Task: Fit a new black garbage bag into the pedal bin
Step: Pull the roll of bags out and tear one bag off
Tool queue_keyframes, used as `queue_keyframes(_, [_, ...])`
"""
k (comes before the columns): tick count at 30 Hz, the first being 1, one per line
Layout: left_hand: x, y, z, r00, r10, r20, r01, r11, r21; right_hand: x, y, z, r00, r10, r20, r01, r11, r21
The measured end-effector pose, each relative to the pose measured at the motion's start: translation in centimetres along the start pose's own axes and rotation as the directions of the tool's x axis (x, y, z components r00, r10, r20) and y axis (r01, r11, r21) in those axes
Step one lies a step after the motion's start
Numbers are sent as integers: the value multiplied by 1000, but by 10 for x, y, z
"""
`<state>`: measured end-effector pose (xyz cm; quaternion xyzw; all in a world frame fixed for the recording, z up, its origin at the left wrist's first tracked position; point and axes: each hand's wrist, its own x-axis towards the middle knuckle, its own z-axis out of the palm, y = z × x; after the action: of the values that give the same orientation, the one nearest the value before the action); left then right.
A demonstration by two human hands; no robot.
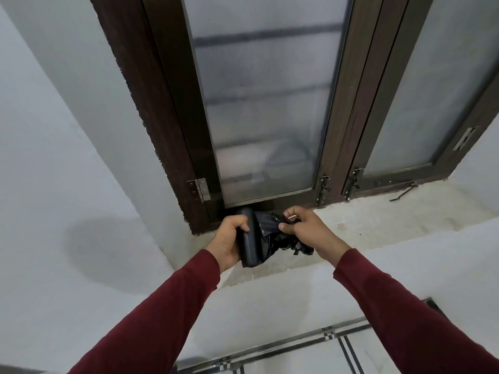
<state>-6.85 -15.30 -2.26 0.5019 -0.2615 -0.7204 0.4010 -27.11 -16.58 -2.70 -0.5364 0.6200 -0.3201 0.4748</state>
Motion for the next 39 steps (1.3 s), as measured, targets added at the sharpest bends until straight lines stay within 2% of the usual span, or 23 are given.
queue_keyframes(4, [-2, 2, -4, 1000, 4, -2, -4, 997, -71, -4, -4, 1, 990, -96, 100, 90, 994, 67])
queue_keyframes(7, [-3, 2, -7, 999, -48, 24, 49, 996, -69, -5, -6, 3, 993, -58, 99, 58, 998, -1])
queue_keyframes(12, [-4, 0, -10, 997, -47, 55, 47, 999, 3, -6, -11, 13, 1000, 10, -10, -11, 998, -62])
queue_keyframes(15, [-3, -2, -11, 997, -50, 52, 51, 999, -13, -6, -8, 19, 990, -76, -118, 56, 985, -166])
queue_keyframes(17, [-3, -2, -11, 998, -57, 39, 58, 998, -21, -6, -6, 21, 985, -101, -141, 75, 981, -181])
queue_keyframes(25, [-6, -3, -8, 999, -38, -1, 38, 998, 46, -6, -12, 20, 999, -33, -26, 29, 989, -143])
queue_keyframes(30, [-8, 0, -6, 1000, -7, -9, 7, 998, 58, -6, -13, 16, 997, -54, 57, 58, 997, -60])
queue_keyframes(33, [-7, 2, -7, 1000, -7, -13, 8, 998, 61, -1, -8, 15, 996, -67, 59, 68, 997, -28])
queue_keyframes(36, [-7, 2, -11, 1000, -13, -11, 13, 1000, 11, 2, -4, 14, 994, -100, 45, 102, 994, -46])
queue_keyframes(39, [-8, 1, -15, 999, -1, 32, 2, 1000, -27, 2, -5, 13, 984, -141, 109, 147, 988, -47])
